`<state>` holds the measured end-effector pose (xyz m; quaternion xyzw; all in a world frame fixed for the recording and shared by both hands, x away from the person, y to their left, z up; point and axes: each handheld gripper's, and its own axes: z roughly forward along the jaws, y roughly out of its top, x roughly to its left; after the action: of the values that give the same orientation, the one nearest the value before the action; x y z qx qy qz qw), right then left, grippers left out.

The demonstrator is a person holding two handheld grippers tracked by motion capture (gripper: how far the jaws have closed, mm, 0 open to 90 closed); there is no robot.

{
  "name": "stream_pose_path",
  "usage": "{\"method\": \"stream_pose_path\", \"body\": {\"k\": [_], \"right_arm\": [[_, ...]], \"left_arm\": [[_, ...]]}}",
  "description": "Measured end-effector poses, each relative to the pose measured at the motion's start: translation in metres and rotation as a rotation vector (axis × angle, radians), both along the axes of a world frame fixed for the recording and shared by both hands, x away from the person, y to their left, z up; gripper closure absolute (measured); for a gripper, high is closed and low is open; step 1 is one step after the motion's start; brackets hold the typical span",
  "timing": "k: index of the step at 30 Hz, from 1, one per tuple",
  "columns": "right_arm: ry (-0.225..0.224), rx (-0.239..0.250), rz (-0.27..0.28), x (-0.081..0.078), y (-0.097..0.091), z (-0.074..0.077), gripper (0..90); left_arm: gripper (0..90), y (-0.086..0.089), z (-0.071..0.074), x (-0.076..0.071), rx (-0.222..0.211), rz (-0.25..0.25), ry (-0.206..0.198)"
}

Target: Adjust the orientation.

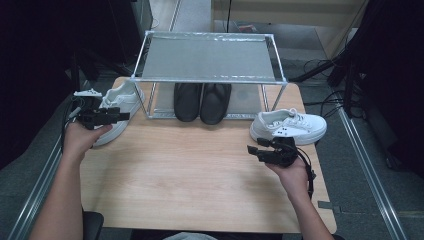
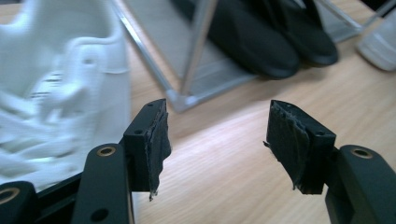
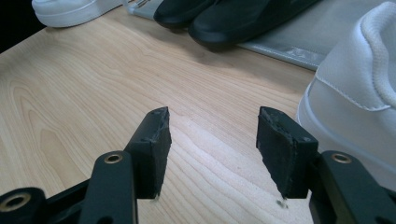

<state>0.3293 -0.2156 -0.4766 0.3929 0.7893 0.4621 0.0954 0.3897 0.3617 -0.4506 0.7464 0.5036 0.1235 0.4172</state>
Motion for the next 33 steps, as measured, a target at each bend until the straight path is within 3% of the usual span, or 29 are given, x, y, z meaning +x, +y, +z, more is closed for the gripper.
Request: {"method": "stream_pose_path", "body": {"k": [6,9,15,17,21,24,29,33], "right_arm": [[0.003,-0.008,-0.007,-0.002,-0.002,-0.002,45.7],[0.010,-0.009,-0.015,-0.004,-0.002,-0.003,45.7],[0.012,-0.017,-0.028,-0.006,-0.004,-0.005,45.6],[0.019,-0.017,-0.034,-0.008,-0.004,-0.005,45.6],[0.019,-0.024,-0.039,-0.011,-0.006,-0.007,45.6],[0.019,-0.028,-0.047,-0.014,-0.008,-0.007,45.6],[0.020,-0.026,-0.063,-0.017,-0.013,-0.008,45.6],[0.022,-0.027,-0.066,-0.018,-0.014,-0.008,45.6]], "left_arm": [[41.3,0.010,0.002,0.009,0.021,0.079,-0.012],[41.8,0.014,0.004,0.015,0.017,0.093,-0.012],[42.0,0.019,0.002,0.029,0.047,0.105,-0.011],[42.9,0.022,-0.001,0.033,0.022,0.111,-0.003],[43.6,0.026,-0.006,0.038,0.024,0.144,-0.029],[44.4,0.025,-0.005,0.045,0.046,0.145,-0.008],[44.5,0.021,-0.012,0.055,0.055,0.153,-0.018],[44.7,0.022,-0.023,0.061,0.050,0.147,0.021]]}}
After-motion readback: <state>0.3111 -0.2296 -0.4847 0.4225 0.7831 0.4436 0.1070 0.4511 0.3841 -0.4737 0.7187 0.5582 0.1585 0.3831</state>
